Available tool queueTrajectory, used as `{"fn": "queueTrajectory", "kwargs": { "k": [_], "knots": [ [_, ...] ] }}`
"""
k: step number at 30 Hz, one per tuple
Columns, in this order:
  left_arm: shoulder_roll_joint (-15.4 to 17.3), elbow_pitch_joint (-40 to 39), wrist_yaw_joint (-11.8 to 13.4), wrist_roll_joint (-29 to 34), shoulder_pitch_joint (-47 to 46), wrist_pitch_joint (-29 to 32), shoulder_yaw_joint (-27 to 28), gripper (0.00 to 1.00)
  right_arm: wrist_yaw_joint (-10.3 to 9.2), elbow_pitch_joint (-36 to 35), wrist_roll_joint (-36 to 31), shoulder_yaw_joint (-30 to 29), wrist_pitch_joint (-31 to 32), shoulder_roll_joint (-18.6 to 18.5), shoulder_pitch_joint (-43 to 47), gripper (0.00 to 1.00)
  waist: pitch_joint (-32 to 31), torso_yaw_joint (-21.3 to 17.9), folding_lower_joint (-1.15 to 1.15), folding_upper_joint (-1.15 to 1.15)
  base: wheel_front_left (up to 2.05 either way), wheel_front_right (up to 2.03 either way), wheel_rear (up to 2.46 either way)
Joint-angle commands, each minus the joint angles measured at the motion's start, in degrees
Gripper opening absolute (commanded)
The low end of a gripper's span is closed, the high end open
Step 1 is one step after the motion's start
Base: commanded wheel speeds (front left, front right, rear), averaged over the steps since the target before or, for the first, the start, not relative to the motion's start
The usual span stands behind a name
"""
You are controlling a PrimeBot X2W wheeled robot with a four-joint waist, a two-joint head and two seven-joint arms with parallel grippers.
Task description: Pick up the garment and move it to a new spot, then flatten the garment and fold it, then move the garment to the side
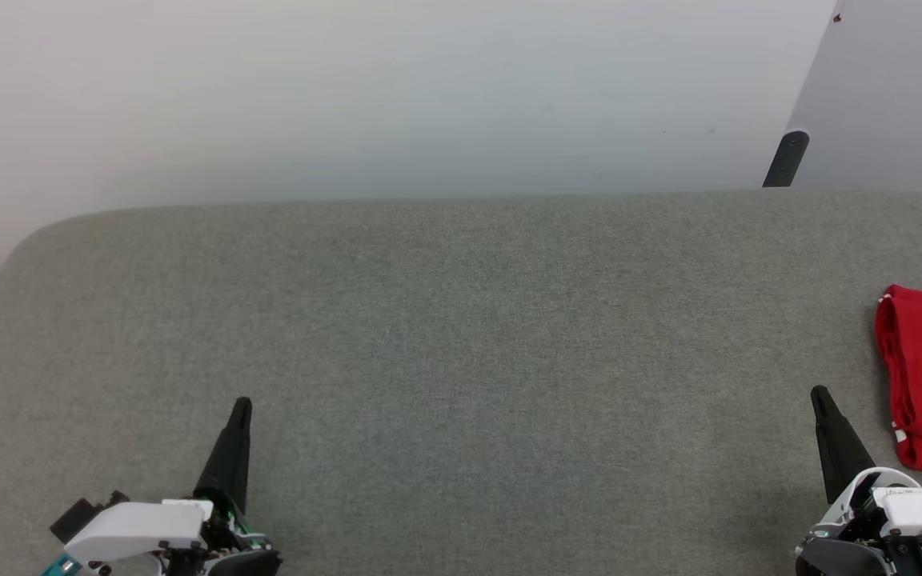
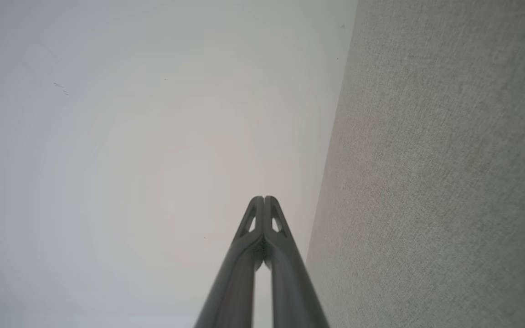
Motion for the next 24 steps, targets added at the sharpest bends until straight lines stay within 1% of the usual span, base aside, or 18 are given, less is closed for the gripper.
{"fn": "queueTrajectory", "kwargs": {
  "k": [1, 24],
  "knots": [
    [-0.01, 0.05, -0.21, -0.19, -0.55, 0.1, 0.15, 0.0, 0.0, 0.01, 0.28, 0.01, 0.07, 0.14, -0.14, 0.0, 0.0, 0.0, 0.0, 0.0, 0.0, 0.0, 0.0],
    [-0.01, 0.04, -0.21, -0.2, -0.54, 0.1, 0.15, 0.0, 0.0, 0.0, 0.28, 0.02, 0.07, 0.14, -0.14, 0.0, 0.0, 0.0, 0.0, 0.0, 0.0, 0.0, 0.0]
  ]
}}
